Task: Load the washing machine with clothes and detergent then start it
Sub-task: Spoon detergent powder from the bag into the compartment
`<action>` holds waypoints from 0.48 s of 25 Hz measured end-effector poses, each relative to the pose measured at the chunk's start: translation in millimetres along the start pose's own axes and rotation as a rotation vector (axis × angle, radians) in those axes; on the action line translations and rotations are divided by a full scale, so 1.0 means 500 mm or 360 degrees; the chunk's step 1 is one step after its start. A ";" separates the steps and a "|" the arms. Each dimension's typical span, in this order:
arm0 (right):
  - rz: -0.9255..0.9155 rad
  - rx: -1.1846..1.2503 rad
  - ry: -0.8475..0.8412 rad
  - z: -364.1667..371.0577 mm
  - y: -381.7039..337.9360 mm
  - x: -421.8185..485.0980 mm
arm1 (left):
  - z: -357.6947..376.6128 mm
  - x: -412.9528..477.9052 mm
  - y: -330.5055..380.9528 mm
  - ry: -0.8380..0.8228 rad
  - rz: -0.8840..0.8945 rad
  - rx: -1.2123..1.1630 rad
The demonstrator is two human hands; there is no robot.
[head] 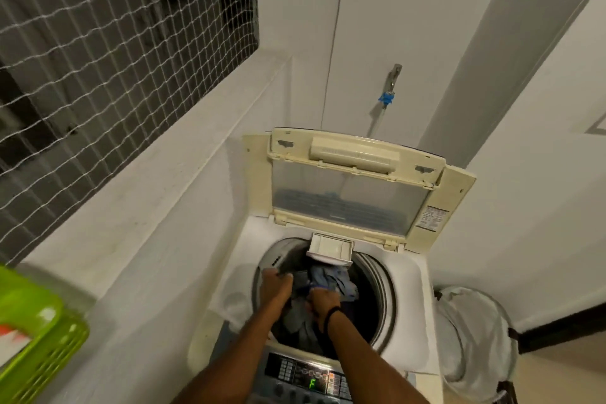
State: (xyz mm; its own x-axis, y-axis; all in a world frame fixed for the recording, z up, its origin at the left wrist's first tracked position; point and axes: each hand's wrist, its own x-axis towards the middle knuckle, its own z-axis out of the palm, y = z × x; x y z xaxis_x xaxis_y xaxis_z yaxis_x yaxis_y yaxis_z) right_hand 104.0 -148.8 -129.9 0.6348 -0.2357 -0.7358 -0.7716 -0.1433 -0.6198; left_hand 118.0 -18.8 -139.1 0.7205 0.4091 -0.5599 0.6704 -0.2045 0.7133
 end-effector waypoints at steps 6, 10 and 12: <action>-0.0146 0.0140 -0.0175 0.036 -0.064 -0.196 | -0.160 -0.189 0.057 0.0097 0.0135 -0.0309; -0.0323 0.0225 -0.0312 0.097 -0.090 -0.277 | -0.246 -0.260 0.037 0.0287 0.0333 -0.0392; -0.0428 0.0255 -0.0345 0.124 -0.111 -0.324 | -0.291 -0.302 0.023 0.0439 0.0470 -0.0422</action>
State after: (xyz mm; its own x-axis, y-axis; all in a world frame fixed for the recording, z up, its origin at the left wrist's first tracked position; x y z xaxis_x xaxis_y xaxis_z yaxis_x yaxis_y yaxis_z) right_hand 46.4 -43.2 6.7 0.8208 0.0012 -0.5712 -0.5711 -0.0159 -0.8207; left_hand -8.9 46.4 15.0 0.7755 0.5954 -0.2102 0.3501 -0.1284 0.9279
